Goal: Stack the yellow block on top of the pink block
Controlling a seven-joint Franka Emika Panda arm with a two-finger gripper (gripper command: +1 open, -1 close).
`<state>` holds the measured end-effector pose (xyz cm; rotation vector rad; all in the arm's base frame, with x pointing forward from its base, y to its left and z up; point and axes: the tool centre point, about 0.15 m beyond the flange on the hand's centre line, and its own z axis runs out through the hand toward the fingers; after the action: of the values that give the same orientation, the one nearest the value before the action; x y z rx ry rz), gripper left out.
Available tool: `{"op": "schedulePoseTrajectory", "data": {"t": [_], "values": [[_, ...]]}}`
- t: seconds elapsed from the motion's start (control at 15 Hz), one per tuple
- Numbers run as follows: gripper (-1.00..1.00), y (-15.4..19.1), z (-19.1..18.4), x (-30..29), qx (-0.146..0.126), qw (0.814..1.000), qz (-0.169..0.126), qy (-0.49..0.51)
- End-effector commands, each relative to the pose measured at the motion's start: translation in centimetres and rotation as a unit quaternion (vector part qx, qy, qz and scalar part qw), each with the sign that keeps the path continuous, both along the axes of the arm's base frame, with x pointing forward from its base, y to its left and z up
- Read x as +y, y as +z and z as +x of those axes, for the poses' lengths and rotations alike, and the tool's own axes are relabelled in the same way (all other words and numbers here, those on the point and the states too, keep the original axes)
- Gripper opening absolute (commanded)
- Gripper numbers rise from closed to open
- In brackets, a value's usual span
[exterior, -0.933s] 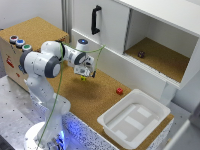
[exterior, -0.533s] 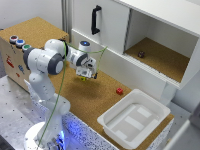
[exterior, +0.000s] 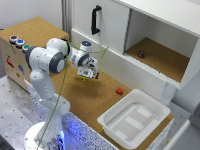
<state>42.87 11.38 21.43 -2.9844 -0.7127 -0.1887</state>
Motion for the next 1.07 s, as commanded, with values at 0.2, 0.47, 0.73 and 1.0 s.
{"op": "schedulePoseTrajectory", "data": {"t": [0.2, 0.47, 0.73, 1.0], "values": [[-1.0, 6.2, 1.3, -7.4, -0.069, 0.993, 0.0, -0.096], [-1.0, 7.9, 3.4, -13.0, -0.092, 0.984, 0.013, -0.152], [-1.0, 7.4, 5.1, -18.7, -0.094, 0.974, 0.011, -0.205], [-1.0, 6.9, 6.3, -23.2, -0.093, 0.968, 0.004, -0.233]]}}
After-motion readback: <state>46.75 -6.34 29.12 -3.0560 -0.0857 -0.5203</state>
